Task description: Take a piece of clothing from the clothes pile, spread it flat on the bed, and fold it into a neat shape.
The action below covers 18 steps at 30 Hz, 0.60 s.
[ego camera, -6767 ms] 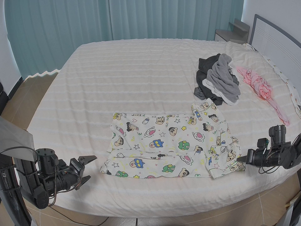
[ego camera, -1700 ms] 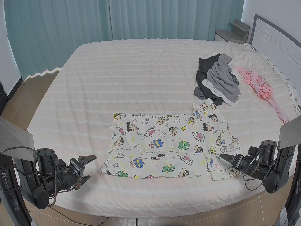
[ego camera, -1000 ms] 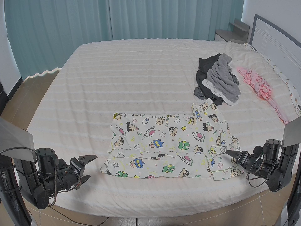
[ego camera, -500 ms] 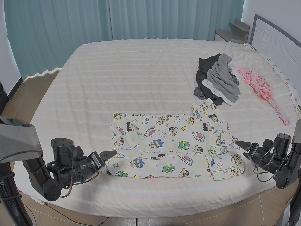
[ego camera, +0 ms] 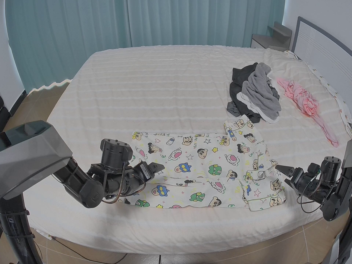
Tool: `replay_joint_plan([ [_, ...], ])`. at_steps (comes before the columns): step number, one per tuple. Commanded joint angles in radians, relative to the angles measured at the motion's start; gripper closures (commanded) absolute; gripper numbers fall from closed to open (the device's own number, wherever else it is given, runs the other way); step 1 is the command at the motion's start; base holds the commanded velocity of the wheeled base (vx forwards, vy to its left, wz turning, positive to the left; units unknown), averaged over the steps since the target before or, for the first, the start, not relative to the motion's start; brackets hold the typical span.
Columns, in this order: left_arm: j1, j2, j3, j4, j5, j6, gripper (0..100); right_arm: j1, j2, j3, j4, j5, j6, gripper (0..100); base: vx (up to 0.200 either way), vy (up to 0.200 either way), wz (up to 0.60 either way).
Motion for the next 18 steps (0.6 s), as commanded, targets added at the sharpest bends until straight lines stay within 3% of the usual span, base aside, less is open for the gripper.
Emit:
replay_joint_plan([
  [1,-0.033,0.080,-0.042,-0.002,0.007,-0.019,0,0.000,0.005,0.002,-0.013,0.000,-0.001,0,0.000,0.000,0.00],
  [14,-0.031,0.133,-0.094,0.000,0.027,-0.023,0,0.003,0.021,0.002,-0.013,0.000,-0.008,0,0.000,0.000,0.00],
  [15,-0.024,0.179,-0.158,-0.002,0.083,-0.023,0,0.003,0.025,0.004,-0.013,0.000,-0.009,0,0.000,0.000,0.00],
  [18,-0.005,0.222,-0.229,0.003,0.123,-0.023,0,0.003,0.027,0.004,-0.013,0.000,-0.009,0,0.000,0.000,0.00],
])
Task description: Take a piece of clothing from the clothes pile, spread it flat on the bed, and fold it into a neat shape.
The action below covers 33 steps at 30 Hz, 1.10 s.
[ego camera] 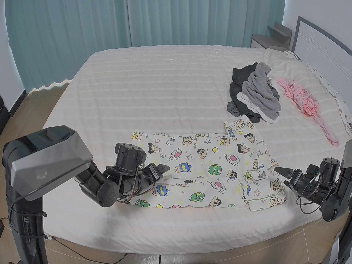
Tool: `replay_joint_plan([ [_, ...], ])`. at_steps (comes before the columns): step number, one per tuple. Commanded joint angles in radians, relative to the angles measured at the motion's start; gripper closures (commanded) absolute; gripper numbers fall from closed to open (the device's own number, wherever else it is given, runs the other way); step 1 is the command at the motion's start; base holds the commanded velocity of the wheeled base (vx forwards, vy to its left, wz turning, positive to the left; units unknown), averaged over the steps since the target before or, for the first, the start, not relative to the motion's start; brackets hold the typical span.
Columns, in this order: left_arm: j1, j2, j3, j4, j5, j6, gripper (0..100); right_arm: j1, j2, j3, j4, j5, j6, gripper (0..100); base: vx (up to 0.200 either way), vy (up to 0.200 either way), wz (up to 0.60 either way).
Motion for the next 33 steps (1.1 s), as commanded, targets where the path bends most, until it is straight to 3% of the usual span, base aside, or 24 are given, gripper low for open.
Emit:
replay_joint_plan([
  [1,0.040,0.127,-0.173,0.014,0.088,0.000,0,0.000,0.010,0.001,-0.013,-0.001,-0.001,0,0.000,0.000,0.00],
  [7,0.077,0.160,-0.324,0.057,0.173,0.000,0,0.000,0.010,0.003,-0.013,0.000,-0.001,0,0.000,0.000,0.00],
  [15,0.136,0.090,-0.333,0.075,0.171,0.001,0,0.002,0.012,0.003,-0.013,0.000,-0.001,0,0.000,0.000,0.00],
  [17,0.158,0.048,-0.284,0.103,0.116,0.010,0,0.000,0.012,0.005,-0.013,0.000,-0.001,0,0.000,0.000,0.00],
  [20,0.210,-0.031,-0.202,0.116,-0.076,0.076,0,0.000,0.017,0.005,-0.013,0.000,-0.001,0,0.000,0.000,0.00],
  [22,0.247,-0.068,-0.147,0.118,-0.188,0.164,0,0.002,0.018,0.005,-0.013,0.000,-0.001,0,0.000,0.000,0.00],
  [24,0.268,-0.076,-0.112,0.120,-0.248,0.262,0,0.002,0.018,0.005,-0.013,0.000,-0.003,0,0.000,0.000,0.00],
  [28,0.287,-0.059,-0.081,0.143,-0.258,0.434,0,0.008,0.018,0.009,-0.013,0.000,-0.003,0,0.000,0.000,0.00],
  [33,0.276,-0.051,-0.066,0.204,-0.266,0.526,0,0.016,0.018,0.012,-0.013,0.000,-0.003,0,0.000,0.000,0.00],
])
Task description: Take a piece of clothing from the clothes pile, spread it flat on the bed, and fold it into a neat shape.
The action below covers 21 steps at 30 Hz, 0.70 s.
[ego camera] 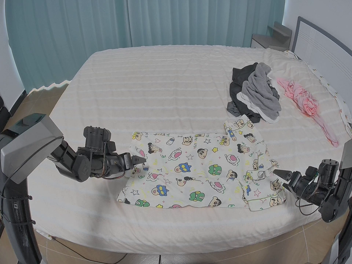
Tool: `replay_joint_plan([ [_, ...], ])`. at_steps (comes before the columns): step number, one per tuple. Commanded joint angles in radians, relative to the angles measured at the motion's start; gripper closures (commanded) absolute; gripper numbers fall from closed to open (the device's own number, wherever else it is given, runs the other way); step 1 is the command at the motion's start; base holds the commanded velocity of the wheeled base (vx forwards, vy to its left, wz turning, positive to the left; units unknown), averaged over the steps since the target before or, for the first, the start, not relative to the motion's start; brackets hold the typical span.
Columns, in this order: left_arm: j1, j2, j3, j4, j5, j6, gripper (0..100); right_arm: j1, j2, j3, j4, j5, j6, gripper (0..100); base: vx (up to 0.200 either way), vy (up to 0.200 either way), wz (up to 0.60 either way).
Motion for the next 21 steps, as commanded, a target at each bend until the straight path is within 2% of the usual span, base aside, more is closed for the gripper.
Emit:
replay_joint_plan([
  [1,0.011,-0.013,0.042,0.033,-0.016,0.053,0,0.010,0.002,0.004,-0.013,0.000,0.000,0,0.000,0.000,0.00],
  [8,-0.025,0.025,0.041,0.019,-0.016,0.067,0,0.011,0.003,0.004,-0.013,0.000,0.000,0,0.000,0.000,0.00],
  [21,-0.031,0.048,0.048,0.010,-0.037,0.067,0,0.013,0.010,0.010,-0.013,0.000,0.000,0,0.000,0.000,0.00],
])
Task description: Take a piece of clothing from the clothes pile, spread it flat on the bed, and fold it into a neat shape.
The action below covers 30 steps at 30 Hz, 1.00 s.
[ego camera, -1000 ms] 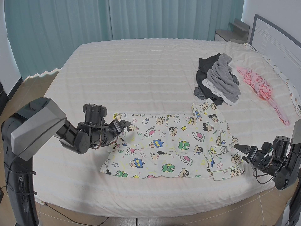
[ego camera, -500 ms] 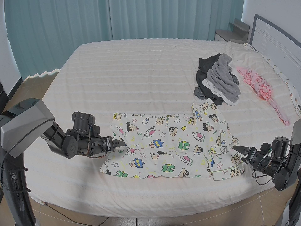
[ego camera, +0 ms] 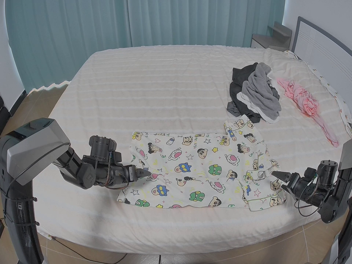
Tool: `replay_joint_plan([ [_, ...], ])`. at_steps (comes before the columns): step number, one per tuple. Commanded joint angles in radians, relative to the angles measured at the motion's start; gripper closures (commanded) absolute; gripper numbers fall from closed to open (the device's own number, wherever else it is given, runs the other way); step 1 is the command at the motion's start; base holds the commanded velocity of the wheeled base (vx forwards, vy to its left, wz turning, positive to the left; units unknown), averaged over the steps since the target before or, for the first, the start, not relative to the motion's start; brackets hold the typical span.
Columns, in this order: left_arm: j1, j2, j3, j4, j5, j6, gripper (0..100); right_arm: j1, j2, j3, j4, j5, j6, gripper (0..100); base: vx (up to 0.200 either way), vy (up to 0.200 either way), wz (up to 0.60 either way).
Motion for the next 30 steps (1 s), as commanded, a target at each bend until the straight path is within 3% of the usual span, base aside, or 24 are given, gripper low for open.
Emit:
replay_joint_plan([
  [1,0.001,0.018,0.006,-0.001,-0.016,0.000,0,0.000,0.001,0.005,-0.013,0.000,0.000,0,0.000,0.000,0.00],
  [10,-0.001,0.022,0.026,-0.002,-0.051,-0.003,0,0.011,0.007,0.006,-0.013,0.000,0.000,0,0.000,0.000,0.00],
  [11,-0.001,0.022,0.029,-0.007,-0.055,-0.003,100,0.011,0.010,0.006,-0.013,-0.001,-0.001,0,0.000,0.000,0.00],
  [30,0.048,-0.079,0.183,-0.010,-0.060,0.000,100,0.011,0.012,0.006,-0.013,-0.001,0.000,0,0.000,0.000,0.00],
])
